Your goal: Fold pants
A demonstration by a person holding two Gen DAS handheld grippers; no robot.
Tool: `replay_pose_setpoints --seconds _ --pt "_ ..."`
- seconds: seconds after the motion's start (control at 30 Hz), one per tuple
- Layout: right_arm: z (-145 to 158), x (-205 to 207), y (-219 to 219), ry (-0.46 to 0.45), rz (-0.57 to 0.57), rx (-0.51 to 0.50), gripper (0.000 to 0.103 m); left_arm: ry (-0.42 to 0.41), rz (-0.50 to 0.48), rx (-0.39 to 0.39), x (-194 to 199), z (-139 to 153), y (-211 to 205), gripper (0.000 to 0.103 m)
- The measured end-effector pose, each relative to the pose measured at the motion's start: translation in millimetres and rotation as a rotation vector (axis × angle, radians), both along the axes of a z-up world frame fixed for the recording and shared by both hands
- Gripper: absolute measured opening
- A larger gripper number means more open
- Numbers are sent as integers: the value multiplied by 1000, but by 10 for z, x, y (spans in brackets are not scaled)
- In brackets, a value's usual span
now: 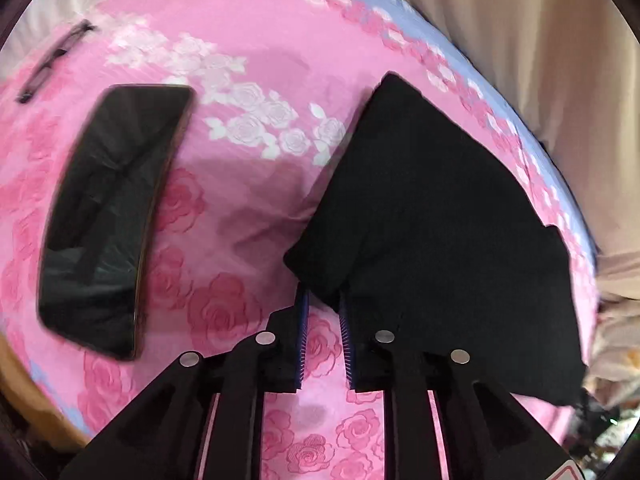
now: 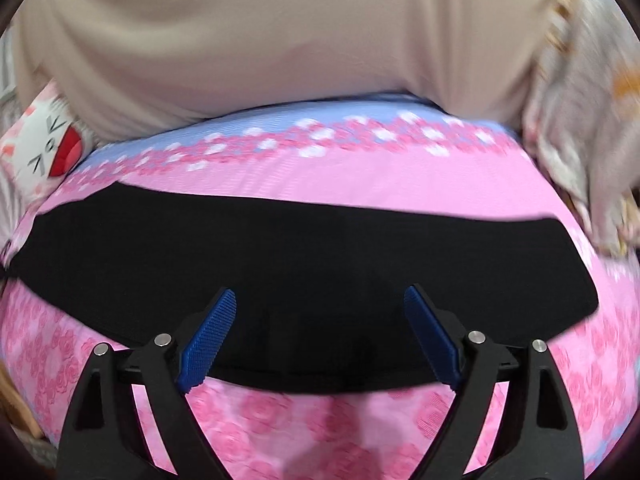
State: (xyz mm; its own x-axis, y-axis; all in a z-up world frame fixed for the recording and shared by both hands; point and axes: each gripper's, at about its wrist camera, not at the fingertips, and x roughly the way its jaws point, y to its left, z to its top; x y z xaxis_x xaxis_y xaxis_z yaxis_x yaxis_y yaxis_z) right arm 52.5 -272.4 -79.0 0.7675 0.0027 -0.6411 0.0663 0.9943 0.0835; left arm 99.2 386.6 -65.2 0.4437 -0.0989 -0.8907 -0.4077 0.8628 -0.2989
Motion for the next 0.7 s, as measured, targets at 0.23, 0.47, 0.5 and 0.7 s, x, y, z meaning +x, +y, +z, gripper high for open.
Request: replay_pose_setpoints --seconds 0.23,0.47,0.5,0.7 --pt "67 -454 -886 -7 -252 -66 84 -200 197 510 -260 876 -571 26" --pt "-135 -673 -1947 11 -430 73 80 -249 -116 505 217 725 -1855 59" --pt "-165 -654 -2009 13 -429 82 77 -239 -158 502 264 639 -2056 59" --pt "-348 -290 -2267 80 -321 100 56 -190 -393 449 412 230 -3274 59"
